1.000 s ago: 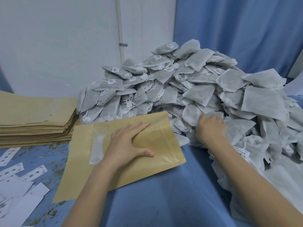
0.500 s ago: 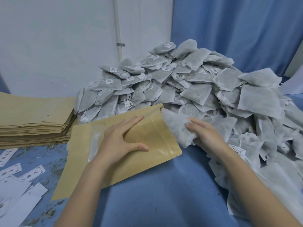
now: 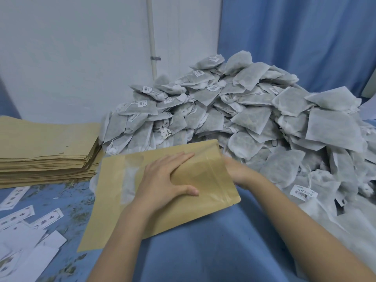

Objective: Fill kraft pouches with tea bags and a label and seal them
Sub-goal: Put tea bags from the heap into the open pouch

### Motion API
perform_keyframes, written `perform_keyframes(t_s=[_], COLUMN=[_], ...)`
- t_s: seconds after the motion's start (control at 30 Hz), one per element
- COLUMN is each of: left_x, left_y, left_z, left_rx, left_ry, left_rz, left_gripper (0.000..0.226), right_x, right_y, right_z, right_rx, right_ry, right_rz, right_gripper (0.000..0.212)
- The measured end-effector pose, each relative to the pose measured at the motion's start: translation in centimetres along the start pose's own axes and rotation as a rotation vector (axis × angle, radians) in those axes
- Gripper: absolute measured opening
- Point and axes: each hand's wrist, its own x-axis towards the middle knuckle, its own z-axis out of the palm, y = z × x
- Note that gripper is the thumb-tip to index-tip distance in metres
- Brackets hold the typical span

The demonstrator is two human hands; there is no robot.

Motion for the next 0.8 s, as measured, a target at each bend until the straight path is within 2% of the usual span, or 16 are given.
perform_keyframes(t_s=[0.07,0.1,0.13,0.2,0.23,0.3,0.37,0.43,0.47,0.53,0.6,0.67,0.8], left_x=[0.0,0.1,0.1,0.0,0.0,0.0,0.0,0.0,0.0,0.0,0.0,0.0,-0.1], left_y=[-0.2,-0.3,-0.5,-0.7,-0.8,-0.8,-0.7,-0.7,-0.7,-0.7,-0.6,-0.4,0.3], left_z=[-0.1,-0.1,-0.1,-0.1,-0.1,-0.1,-0.2,-0.3,-0.3,-0.4,-0.5,-0.7,-0.9], left_rx=[0.015,0.023,0.029,0.035,0.035,0.029,0.026,0.022,0.017,0.010,0.009,-0.007,-0.045], left_ry=[0.027,0.036,0.042,0.046,0.047,0.048,0.045,0.044,0.044,0.051,0.059,0.070,0.079], left_rz=[-0.026,-0.040,-0.052,-0.064,-0.065,-0.063,-0.066,-0.075,-0.080,-0.088,-0.092,-0.080,-0.048], left_gripper=[0.087,0.088,0.089,0.089,0.089,0.089,0.089,0.090,0.092,0.094,0.094,0.091,0.085], right_x=[0.0,0.5,0.6,1.3,1.6,1.9,2.0,1.4,0.9,-0.4,-1.7,-3.0,-3.7], right_y=[1.0,1.6,1.7,2.9,3.4,3.8,3.9,3.6,3.5,2.8,1.9,1.5,1.2], right_z=[-1.5,-2.2,-2.8,-3.8,-4.0,-4.6,-5.2,-5.4,-5.4,-5.3,-4.7,-4.3,-2.6], right_rx=[-0.046,-0.177,-0.379,-0.882,-1.022,-1.088,-0.963,-0.710,-0.558,-0.181,0.233,0.427,0.297], right_ry=[0.307,0.527,0.676,0.719,0.677,0.647,0.720,0.879,0.941,0.950,0.820,0.677,0.394], right_rz=[-0.071,-0.052,-0.014,0.125,0.185,0.256,0.198,0.040,-0.017,-0.105,-0.159,-0.137,-0.080], right_gripper=[0.011,0.011,0.017,0.047,0.060,0.065,0.047,0.023,0.020,0.022,0.017,0.022,0.021])
